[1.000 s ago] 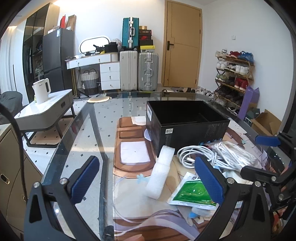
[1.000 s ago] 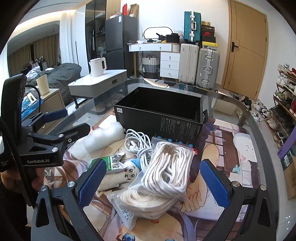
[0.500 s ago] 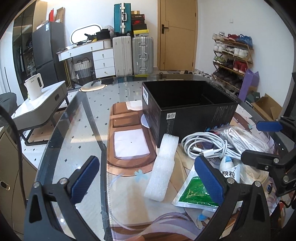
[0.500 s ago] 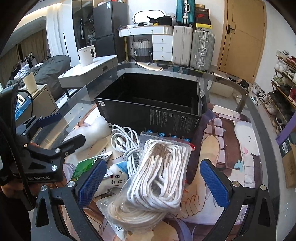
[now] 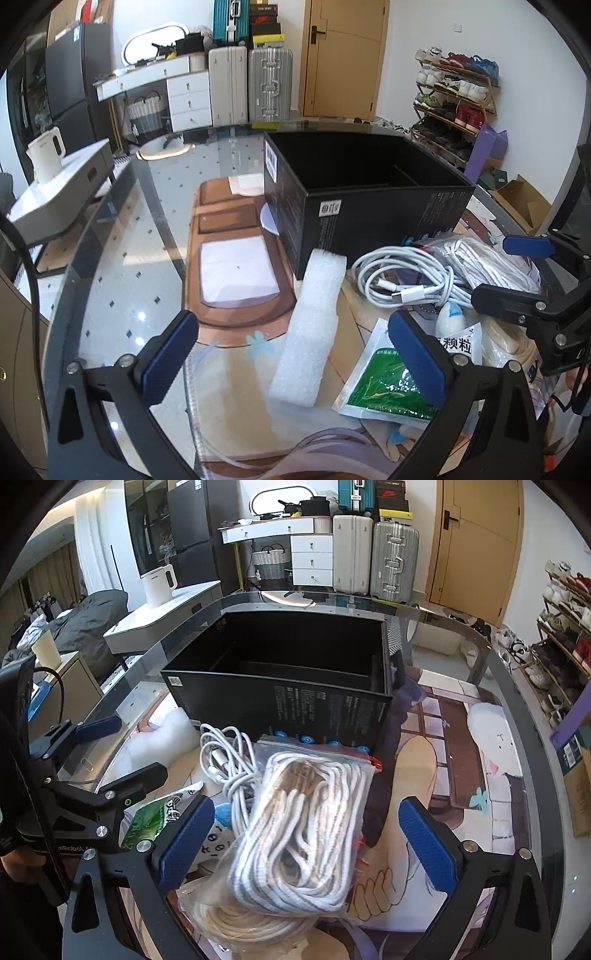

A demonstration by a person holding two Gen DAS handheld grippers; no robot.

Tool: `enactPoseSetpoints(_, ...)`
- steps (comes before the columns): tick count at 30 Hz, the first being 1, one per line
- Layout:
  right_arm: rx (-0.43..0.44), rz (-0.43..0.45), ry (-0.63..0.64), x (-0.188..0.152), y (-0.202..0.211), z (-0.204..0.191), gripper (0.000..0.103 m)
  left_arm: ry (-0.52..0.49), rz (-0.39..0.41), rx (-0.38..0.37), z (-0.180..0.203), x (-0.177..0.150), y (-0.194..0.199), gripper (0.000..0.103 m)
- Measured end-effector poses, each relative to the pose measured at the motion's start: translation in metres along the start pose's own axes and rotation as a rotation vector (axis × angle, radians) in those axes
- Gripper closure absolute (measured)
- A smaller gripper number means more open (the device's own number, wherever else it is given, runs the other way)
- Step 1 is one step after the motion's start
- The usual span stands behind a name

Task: Organize soft objects
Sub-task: 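Reach the left tool to the white foam block while the right tool reaches the rope bag, then close the left tool on the foam block while the right tool grips the rope bag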

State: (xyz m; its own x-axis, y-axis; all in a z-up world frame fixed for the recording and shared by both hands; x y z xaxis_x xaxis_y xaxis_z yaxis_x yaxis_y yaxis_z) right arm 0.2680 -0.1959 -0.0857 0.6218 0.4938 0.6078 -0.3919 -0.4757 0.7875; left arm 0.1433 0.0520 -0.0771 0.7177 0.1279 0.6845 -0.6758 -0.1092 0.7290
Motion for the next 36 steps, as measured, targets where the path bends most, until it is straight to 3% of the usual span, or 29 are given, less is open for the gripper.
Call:
enactPoseSetpoints(6,0.041,-0.022,-0.045,-0.004,-0.006,0.008,0.016,0.022,-0.048,-0.025,-0.003,-0.003,-0.008,0.000)
enactPoseSetpoints(15,0.095,-0.026,-0.082,-0.009,-0.007,0.009,0.029,0.043,-0.059,-0.059,-0.005,-0.006,-0.011,0.003)
enactPoseSetpoints(19,0.093,-0.024,-0.095,-0.010,-0.004,0.012,0.029,0.034,-0.069,-0.052,-0.004,-0.006,-0.012,0.004)
enactPoseSetpoints(22,0.092,-0.023,-0.099,-0.011,-0.003,0.015,0.029,0.027,-0.073,-0.054,-0.003,-0.005,-0.013,0.011)
enactPoseSetpoints(25,0.113,-0.023,-0.101,-0.013,-0.001,0.013,0.041,0.024,-0.068,-0.057,-0.003,-0.005,-0.012,0.022)
enactPoseSetpoints(28,0.106,-0.018,-0.092,-0.014,0.000,0.010,0.044,0.024,-0.063,-0.063,-0.002,-0.005,-0.011,0.032)
enactPoseSetpoints(36,0.106,0.009,-0.103,-0.017,0.006,0.008,0.052,0.010,-0.053,-0.095,0.003,-0.005,-0.006,0.078)
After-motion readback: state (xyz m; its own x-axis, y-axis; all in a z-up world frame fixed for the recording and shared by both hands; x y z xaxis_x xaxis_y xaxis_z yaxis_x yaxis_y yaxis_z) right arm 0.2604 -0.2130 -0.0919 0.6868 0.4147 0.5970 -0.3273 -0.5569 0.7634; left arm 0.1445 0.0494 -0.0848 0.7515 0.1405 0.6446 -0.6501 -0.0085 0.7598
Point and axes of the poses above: each gripper's, at about its wrist camera, not at the fingertips, and y roughly against the way its jaws point, z to its right, x to its top, the point moved 9 cm from there along -y, roughly the way its jaws point, and after that the axes turned 6 degrees about x, right-handed, at the moved point
